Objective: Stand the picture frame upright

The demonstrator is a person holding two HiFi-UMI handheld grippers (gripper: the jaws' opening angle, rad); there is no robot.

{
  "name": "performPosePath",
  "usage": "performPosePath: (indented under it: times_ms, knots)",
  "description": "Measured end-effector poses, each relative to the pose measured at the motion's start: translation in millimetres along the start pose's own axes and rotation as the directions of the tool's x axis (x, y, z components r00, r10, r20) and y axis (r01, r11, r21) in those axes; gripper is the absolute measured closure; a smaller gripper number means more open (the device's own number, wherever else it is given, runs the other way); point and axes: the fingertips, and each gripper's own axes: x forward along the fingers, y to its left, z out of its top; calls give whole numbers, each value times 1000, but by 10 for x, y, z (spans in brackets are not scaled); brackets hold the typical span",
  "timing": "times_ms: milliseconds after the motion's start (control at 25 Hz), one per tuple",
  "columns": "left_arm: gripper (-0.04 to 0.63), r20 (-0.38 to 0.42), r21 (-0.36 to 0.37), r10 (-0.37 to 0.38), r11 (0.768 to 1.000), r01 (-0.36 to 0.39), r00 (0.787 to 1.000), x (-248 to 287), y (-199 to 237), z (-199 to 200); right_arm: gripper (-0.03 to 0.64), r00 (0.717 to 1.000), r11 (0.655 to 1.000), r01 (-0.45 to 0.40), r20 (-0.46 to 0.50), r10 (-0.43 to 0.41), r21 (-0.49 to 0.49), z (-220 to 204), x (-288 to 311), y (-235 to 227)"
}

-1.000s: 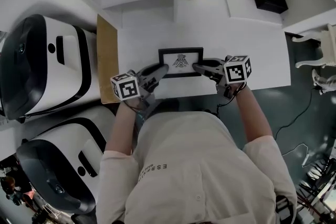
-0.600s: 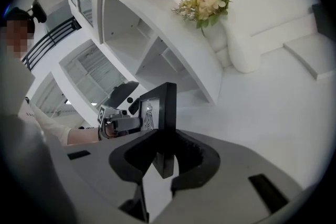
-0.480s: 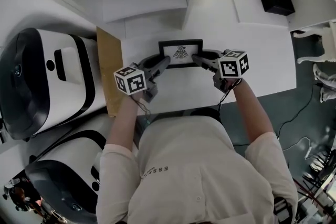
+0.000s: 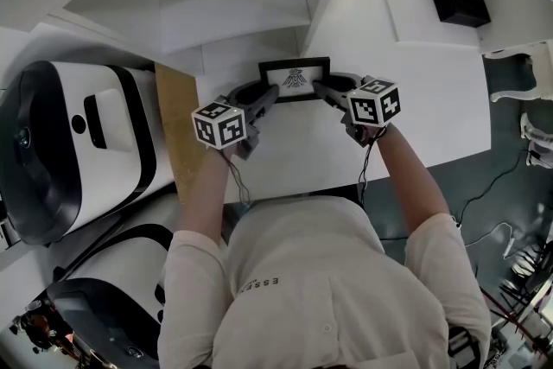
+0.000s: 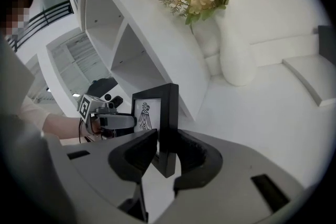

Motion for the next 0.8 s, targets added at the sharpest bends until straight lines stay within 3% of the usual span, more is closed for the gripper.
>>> performPosePath:
  times_ms: [320, 600, 800]
  knots:
    - [491, 6, 84, 44, 995, -45, 999, 125, 202, 52, 500, 995, 992, 103, 11, -102, -77, 58, 163, -207]
    - [491, -82, 221, 106, 971, -85, 991, 204, 284, 51, 488, 987, 975, 159, -14, -163, -157, 74, 276, -364]
    - [491, -84, 208, 148, 970, -128, 985, 201, 369, 86, 485, 983, 968, 181, -6, -185, -173, 126, 324, -372]
